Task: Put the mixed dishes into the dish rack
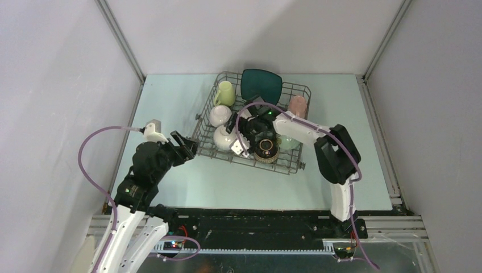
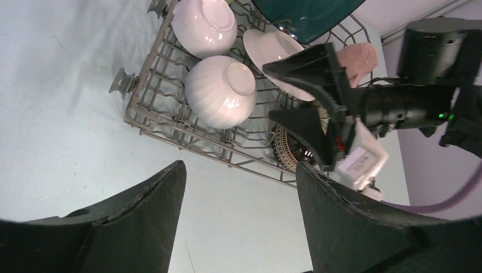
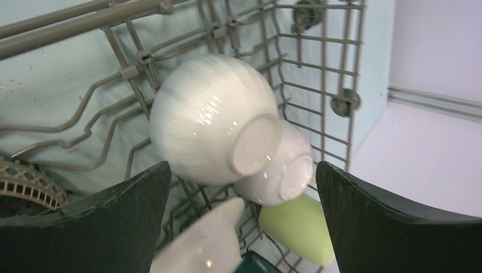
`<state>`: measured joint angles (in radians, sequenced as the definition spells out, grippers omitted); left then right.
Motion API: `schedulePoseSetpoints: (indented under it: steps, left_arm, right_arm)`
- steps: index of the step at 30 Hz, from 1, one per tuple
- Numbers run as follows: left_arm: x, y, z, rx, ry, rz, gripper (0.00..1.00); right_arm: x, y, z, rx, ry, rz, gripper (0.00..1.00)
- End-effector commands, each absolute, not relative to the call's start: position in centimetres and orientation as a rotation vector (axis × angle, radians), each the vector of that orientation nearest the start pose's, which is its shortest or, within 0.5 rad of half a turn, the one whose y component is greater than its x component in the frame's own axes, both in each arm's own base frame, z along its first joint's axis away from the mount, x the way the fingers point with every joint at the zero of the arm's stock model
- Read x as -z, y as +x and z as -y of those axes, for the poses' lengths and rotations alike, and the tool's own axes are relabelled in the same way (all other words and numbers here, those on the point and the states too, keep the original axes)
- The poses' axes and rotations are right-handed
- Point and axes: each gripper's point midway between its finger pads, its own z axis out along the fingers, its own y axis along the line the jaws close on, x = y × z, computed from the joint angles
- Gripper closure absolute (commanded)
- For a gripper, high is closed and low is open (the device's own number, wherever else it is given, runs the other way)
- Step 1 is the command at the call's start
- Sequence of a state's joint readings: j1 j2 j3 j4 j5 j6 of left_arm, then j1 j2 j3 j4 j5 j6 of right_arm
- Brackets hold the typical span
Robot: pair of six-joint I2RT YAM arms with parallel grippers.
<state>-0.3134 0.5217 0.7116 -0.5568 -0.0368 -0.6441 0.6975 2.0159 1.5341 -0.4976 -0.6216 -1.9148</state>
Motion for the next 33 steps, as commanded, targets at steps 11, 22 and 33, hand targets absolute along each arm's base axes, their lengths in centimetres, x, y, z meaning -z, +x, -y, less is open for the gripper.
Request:
schedulePoseSetpoints:
  steps: [11,22,33]
  left_arm:
    - [-23.0,23.1,9.8,0.624,-0.328,-1.934,0.23]
    - [-21.1,25.1,11.9,0.736,-0.393,-1.980,0.23]
    - [-17.7,28.3,11.7,0.698,-0.613,-2.019,0.22]
  right_arm:
    - [-24.0,36.4,-36.7,-0.308,-1.475,-1.013,0.00]
    - [-17.4,37.2,-34.1,0.034,-1.396,-1.423,0.01]
    - [-12.2,38.9,-32.2,0.041,-1.485,-1.558,0.00]
